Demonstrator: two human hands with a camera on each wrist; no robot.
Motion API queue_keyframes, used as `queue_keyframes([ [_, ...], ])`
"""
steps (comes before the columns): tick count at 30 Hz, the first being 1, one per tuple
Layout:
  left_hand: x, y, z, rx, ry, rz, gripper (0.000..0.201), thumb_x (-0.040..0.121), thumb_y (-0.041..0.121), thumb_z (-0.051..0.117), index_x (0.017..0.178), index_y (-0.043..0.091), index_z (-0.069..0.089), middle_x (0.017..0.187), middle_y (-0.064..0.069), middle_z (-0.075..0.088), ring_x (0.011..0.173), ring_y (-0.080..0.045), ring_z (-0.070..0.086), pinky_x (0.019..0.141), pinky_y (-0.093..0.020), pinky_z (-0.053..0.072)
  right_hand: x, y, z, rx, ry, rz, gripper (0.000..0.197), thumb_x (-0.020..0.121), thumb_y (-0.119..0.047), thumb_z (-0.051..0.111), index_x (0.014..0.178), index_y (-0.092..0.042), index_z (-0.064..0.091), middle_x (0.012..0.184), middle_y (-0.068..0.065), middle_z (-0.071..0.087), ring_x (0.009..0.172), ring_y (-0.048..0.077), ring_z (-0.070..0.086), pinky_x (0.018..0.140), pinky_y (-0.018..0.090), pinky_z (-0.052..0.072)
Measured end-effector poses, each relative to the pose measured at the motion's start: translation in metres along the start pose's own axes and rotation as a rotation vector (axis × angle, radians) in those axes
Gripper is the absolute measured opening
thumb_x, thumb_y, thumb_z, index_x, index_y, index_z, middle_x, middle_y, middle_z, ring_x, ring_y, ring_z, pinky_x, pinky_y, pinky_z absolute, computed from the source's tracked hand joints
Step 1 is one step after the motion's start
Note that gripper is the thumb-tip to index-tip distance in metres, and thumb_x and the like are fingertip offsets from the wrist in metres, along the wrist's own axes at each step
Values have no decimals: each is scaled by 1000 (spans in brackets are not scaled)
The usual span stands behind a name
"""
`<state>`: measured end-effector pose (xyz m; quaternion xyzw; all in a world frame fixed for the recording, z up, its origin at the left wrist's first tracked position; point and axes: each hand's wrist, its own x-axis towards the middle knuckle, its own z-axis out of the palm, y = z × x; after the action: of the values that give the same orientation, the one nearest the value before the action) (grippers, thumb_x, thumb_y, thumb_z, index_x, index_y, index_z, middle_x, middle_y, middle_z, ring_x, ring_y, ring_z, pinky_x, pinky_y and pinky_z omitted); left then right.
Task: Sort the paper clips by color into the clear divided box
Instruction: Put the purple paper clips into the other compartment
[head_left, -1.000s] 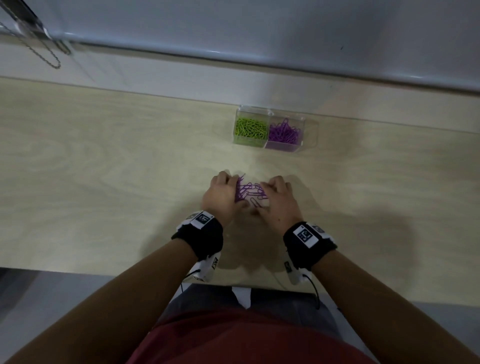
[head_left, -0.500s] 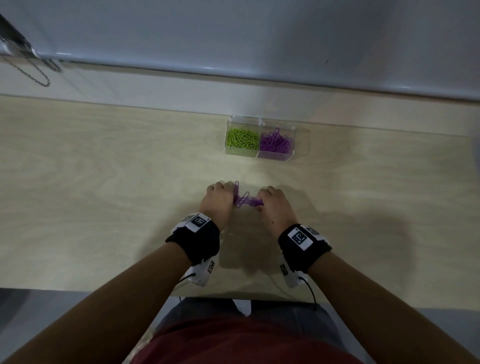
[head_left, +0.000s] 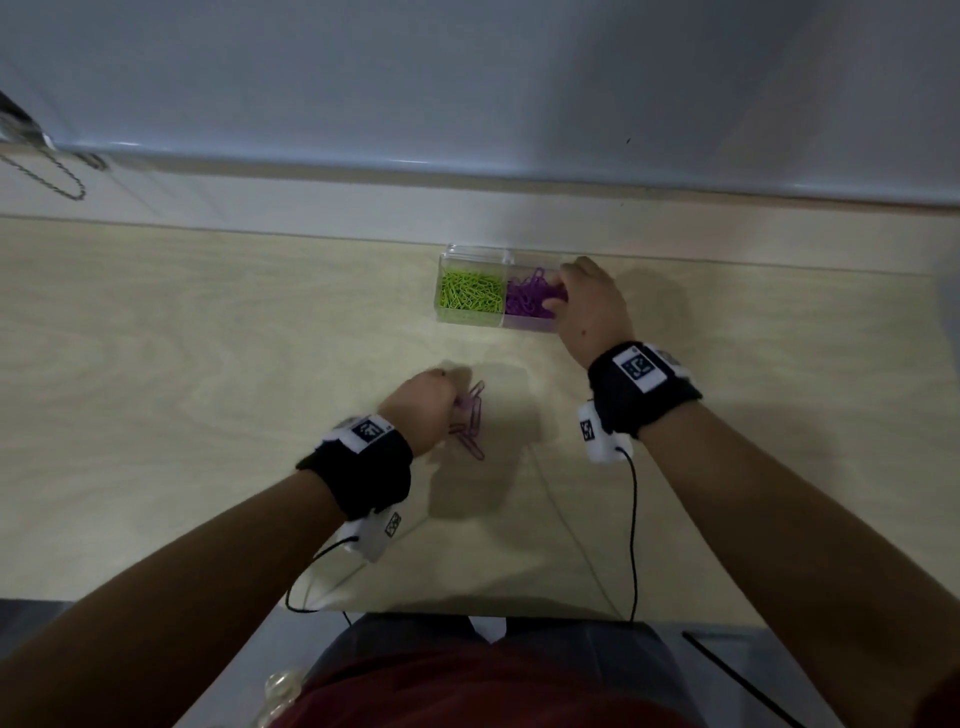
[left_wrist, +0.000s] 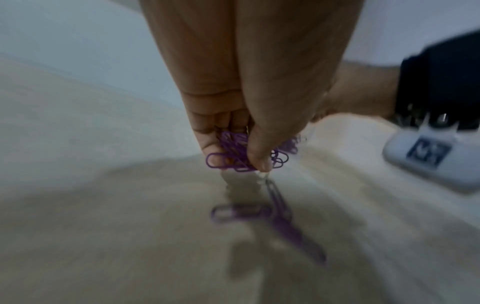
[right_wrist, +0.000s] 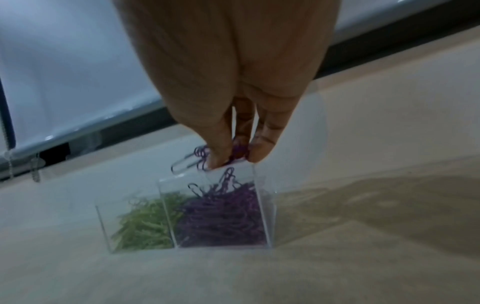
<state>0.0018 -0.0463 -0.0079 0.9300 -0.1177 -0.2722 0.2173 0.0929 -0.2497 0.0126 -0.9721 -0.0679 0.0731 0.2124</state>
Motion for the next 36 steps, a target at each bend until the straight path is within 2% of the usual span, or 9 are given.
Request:
queue_keyframes([
  [7, 65, 45, -66, -128, 305, 98, 9, 85, 8, 60, 93, 4, 61, 97, -16, 65, 90, -31, 58, 77, -35, 45, -42, 24, 25, 136, 197, -42, 18, 83, 0, 50, 94, -2, 64, 97, 16, 57, 91, 33, 55, 78, 35, 46],
  [11, 108, 71, -75, -5, 205, 92, 17, 86, 14, 60, 103, 8, 61, 111, -15, 62, 102, -31, 57, 85, -36, 46, -85, 27, 53, 223, 98, -43, 18, 78, 2, 52, 87, -5, 66, 90, 13, 61, 80, 32, 61, 68, 33, 48],
  [14, 121, 77, -68, 182, 69, 111, 22, 86, 16, 61, 107, 7, 60, 115, -15, 57, 105, -32, 55, 86, -37, 43, -104, 12, 68, 247, -87, -159, 27, 75, 4, 51, 94, -6, 67, 100, 12, 62, 96, 35, 60, 81, 37, 52],
  [20, 54, 37, -55, 93, 300, 218, 16, 83, 4, 56, 98, 3, 63, 104, -16, 59, 94, -34, 56, 74, -40, 48, -93, -16, 79, 33, -261, -436, 26, 77, -11, 55, 98, -14, 70, 107, 5, 62, 91, 28, 48, 76, 36, 49],
  [24, -4, -12, -14, 49, 146, 73, 15, 78, 11, 59, 89, 3, 65, 93, -18, 60, 84, -34, 58, 70, -35, 43, -81, -23, 80, -77, -306, -513, 35, 77, -21, 35, 87, -13, 67, 100, 5, 61, 90, 25, 42, 73, 36, 50],
  [27, -20, -29, 14, -56, 92, 22, 23, 64, 7, 76, 84, 3, 64, 93, -16, 58, 85, -32, 57, 71, -28, 36, -81, -23, 78, -130, -300, -419, 6, 79, -10, 56, 82, -10, 61, 95, 10, 57, 89, 32, 50, 72, 40, 49],
  [29, -19, -32, 23, -108, 112, 25, 19, 64, 5, 78, 78, 3, 64, 92, -17, 58, 86, -32, 55, 72, -24, 34, -81, -19, 79, -159, -296, -305, 18, 78, -16, 71, 86, -5, 59, 99, 14, 56, 94, 35, 50, 74, 42, 47],
  [32, -17, -35, 26, -136, 139, 26, 13, 71, 5, 71, 74, 7, 59, 91, -13, 56, 87, -30, 53, 69, -22, 30, -83, -13, 75, -86, -320, -129, 15, 90, -14, 58, 97, -2, 53, 106, 17, 54, 100, 34, 48, 77, 39, 39],
  [36, -20, -38, 21, -170, 178, -33, 17, 83, 11, 61, 76, 17, 47, 81, 0, 52, 77, -27, 53, 61, -27, 29, -101, -19, 69, 290, -216, 121, 12, 85, -4, 50, 94, -12, 46, 82, 15, 63, 75, 33, 59, 66, 36, 47],
])
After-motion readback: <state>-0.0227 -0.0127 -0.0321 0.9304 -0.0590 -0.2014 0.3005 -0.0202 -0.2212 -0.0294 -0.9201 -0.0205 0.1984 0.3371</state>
